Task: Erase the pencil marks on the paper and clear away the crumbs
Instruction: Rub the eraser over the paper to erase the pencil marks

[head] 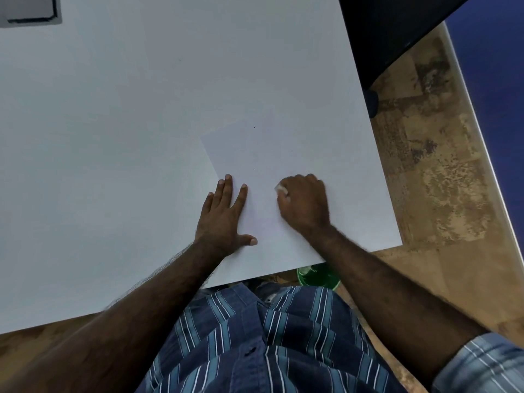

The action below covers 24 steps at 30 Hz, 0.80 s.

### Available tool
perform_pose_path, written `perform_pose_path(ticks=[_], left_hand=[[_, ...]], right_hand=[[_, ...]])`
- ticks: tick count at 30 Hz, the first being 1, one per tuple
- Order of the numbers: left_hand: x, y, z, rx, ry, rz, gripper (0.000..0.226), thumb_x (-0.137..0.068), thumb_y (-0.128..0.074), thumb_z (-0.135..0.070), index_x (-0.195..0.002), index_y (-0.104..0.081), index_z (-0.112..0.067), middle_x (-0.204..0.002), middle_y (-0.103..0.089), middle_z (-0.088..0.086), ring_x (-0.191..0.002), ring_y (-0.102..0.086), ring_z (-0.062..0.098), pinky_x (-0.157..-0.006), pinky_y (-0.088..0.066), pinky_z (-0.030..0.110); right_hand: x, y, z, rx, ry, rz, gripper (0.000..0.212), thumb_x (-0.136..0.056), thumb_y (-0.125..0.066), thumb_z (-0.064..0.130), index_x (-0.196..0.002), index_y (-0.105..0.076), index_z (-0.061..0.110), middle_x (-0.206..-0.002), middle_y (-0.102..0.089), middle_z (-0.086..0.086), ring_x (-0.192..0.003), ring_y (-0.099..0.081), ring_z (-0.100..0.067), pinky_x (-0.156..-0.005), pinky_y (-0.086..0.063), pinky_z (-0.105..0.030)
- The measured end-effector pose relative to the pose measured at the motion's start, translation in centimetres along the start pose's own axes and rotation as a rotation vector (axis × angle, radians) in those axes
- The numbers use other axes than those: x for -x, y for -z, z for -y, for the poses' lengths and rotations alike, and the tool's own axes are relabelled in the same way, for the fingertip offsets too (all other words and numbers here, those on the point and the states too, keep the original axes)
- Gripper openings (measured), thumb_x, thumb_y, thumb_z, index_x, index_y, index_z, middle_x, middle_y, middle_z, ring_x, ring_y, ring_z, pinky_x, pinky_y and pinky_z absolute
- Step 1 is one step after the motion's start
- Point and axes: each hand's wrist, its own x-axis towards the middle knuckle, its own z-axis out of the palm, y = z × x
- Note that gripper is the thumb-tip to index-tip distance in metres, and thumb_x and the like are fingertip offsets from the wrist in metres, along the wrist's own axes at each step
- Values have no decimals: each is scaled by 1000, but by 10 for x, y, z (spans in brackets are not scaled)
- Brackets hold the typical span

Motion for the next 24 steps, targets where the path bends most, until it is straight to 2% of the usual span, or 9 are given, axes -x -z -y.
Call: perform_pose_path(ticks=[3, 7, 9, 11, 14, 17, 19, 22, 24], left_hand=[[-1, 0, -1, 2, 0, 2, 136, -75, -73, -75, -163, 20, -27, -165, 37, 9, -155, 28, 26, -127, 6, 42], [-1, -2, 1, -3, -10, -17, 136, -74, -71, -78, -164, 16, -26, -166, 34, 11, -156, 25, 28, -129, 2, 45], [0, -2, 1, -1, -12, -20, 135, -74, -71, -78, -164, 16, -26, -166, 34, 11, -157, 24, 28, -129, 2, 45], [-1, -1, 0, -3, -6, -9, 136, -74, -72, -77, -163, 18, -26, -166, 35, 11, -156, 25, 27, -128, 5, 43], [-1, -1, 0, -9, 3, -2, 136, -75, -72, -76, -163, 19, -27, -165, 36, 10, -156, 27, 27, -127, 6, 43], [-1, 1, -1, -11, 2, 3, 136, -76, -72, -75, -163, 20, -26, -165, 37, 10, -155, 28, 27, -126, 7, 42], [-1, 0, -1, -6, 0, 1, 136, -75, -72, -76, -163, 19, -26, -165, 37, 10, -156, 27, 27, -126, 7, 42], [-1, -1, -1, 6, -10, -19, 135, -74, -71, -77, -164, 15, -25, -166, 33, 11, -156, 25, 28, -130, 2, 45], [-1, 0, 0, 2, -10, -16, 135, -75, -71, -77, -164, 15, -25, -166, 33, 12, -156, 24, 28, -130, 2, 45]], right_hand=[[-4, 3, 4, -21, -72, -30, 16, -94, -58, 26, -92, -71, 17, -87, -70, -2, -84, -61, -33, -76, -46, -44], [31, -9, 40, -111, 233, 153, 16, -101, -61, 26, -107, -75, 18, -96, -71, -2, -90, -60, -26, -82, -47, -43], [34, -12, 39, -97, 324, 174, 18, -101, -62, 28, -111, -75, 19, -98, -72, -1, -91, -60, -24, -82, -47, -42], [20, -10, 24, -53, 251, 95, 16, -99, -60, 27, -105, -75, 21, -94, -71, -1, -89, -60, -28, -81, -43, -43], [-8, -1, -3, 10, -9, -56, 9, -93, -64, 23, -93, -73, 20, -87, -69, -2, -85, -60, -34, -76, -42, -43], [-13, 5, 0, -20, -109, -71, 12, -93, -62, 22, -90, -71, 15, -84, -69, -5, -83, -60, -35, -75, -45, -44], [3, 0, 19, -50, -1, -13, 19, -97, -55, 24, -96, -72, 16, -89, -69, -4, -87, -60, -33, -78, -44, -44], [37, -8, 45, -97, 252, 169, 23, -102, -54, 27, -107, -75, 18, -95, -71, -3, -91, -59, -26, -82, -45, -43], [38, -9, 39, -75, 297, 178, 24, -101, -55, 29, -109, -75, 20, -97, -71, -1, -91, -59, -25, -82, -46, -43]])
